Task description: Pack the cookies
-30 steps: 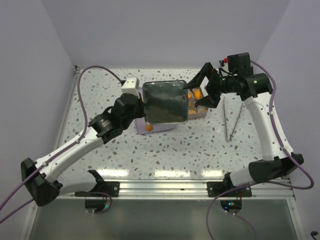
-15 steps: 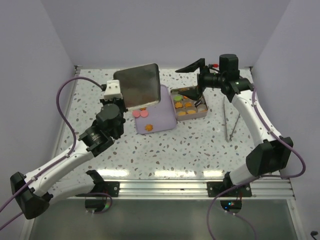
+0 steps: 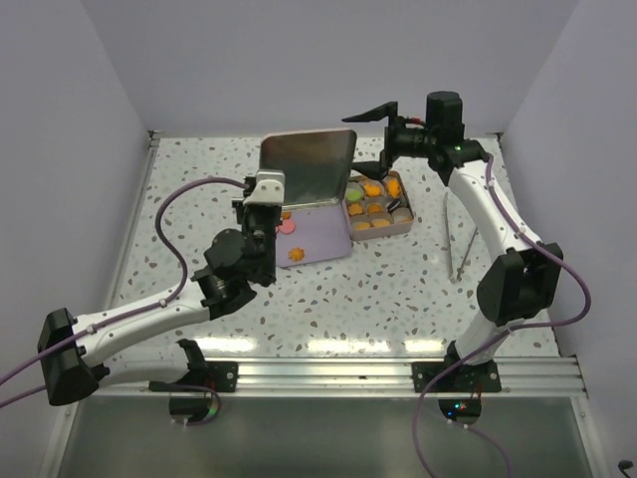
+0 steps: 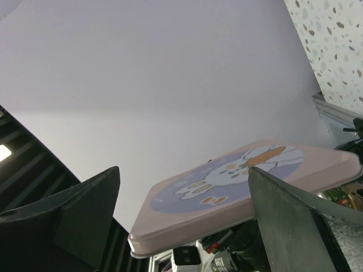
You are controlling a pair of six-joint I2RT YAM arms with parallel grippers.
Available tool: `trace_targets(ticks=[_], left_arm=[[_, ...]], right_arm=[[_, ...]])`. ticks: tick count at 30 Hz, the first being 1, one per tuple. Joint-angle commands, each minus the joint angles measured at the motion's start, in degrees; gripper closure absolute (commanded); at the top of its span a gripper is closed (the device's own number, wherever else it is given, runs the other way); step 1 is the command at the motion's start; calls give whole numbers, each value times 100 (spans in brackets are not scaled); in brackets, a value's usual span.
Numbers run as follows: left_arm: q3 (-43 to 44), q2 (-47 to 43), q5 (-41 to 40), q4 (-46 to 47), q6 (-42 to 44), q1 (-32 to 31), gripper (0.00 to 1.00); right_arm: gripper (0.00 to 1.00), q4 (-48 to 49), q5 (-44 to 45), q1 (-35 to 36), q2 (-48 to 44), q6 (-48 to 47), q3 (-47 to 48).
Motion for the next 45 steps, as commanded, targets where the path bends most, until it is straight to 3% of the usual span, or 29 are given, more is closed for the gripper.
trace_targets(ticks=[1, 5, 7, 8, 9, 11, 19, 22, 26, 29, 33, 34, 36, 37, 39, 40, 44, 45], left_arm=[[52, 163, -294, 1157, 648, -122, 100], [44, 418, -444, 2087, 1691, -140, 100], [26, 506, -445, 2736, 2106, -140, 100], [78, 507, -427, 2818, 2352, -140, 100], [113, 524, -383, 2845, 2424, -140, 100], [210, 533, -287, 2828, 2582, -140, 100], [385, 823, -181, 3390, 3154, -166, 100], [447, 893, -172, 3381, 3119, -228, 100], [421, 1034, -224, 3662, 3356, -289, 100], [430, 1086, -268, 3724, 3435, -325, 100], [386, 1087, -312, 3777, 3497, -360, 100], [369, 1069, -304, 3777, 3479, -369, 100], [342, 1060, -356, 3716, 3453, -377, 100], [325, 1052, -383, 3698, 3435, -395, 100], [298, 999, -409, 3575, 3383, -412, 99], [290, 973, -418, 3505, 3296, -421, 96], [211, 710, -506, 2961, 2900, -439, 85], [202, 648, -532, 2663, 2795, -448, 82]], right_arm=[[1, 185, -439, 61, 4, 168, 293], [1, -68, -728, 52, -22, -16, 310], [1, -646, -817, 43, 13, -734, 494], [1, -1546, -756, 35, 91, -1129, 687], [1, -1912, -703, 34, 118, -1821, 741], [1, -2388, -676, 34, 171, -2247, 689], [1, -2697, -1168, 307, 408, -2583, 1101], [1, -2418, -1142, 430, 242, -2286, 918], [2, -952, -1107, 632, -92, -1180, 146], [7, -825, -1098, 702, -171, -1089, 12], [19, -545, -1142, 694, -242, -897, -164], [31, -344, -1133, 694, -259, -826, -277], [43, -167, -1090, 694, -329, -650, -392], [58, -105, -1046, 694, -347, -615, -462], [71, -87, -1002, 694, -374, -615, -524], [82, -44, -993, 685, -374, -606, -559], [100, 149, -896, 676, -365, -475, -647], [100, 202, -853, 650, -339, -448, -647]])
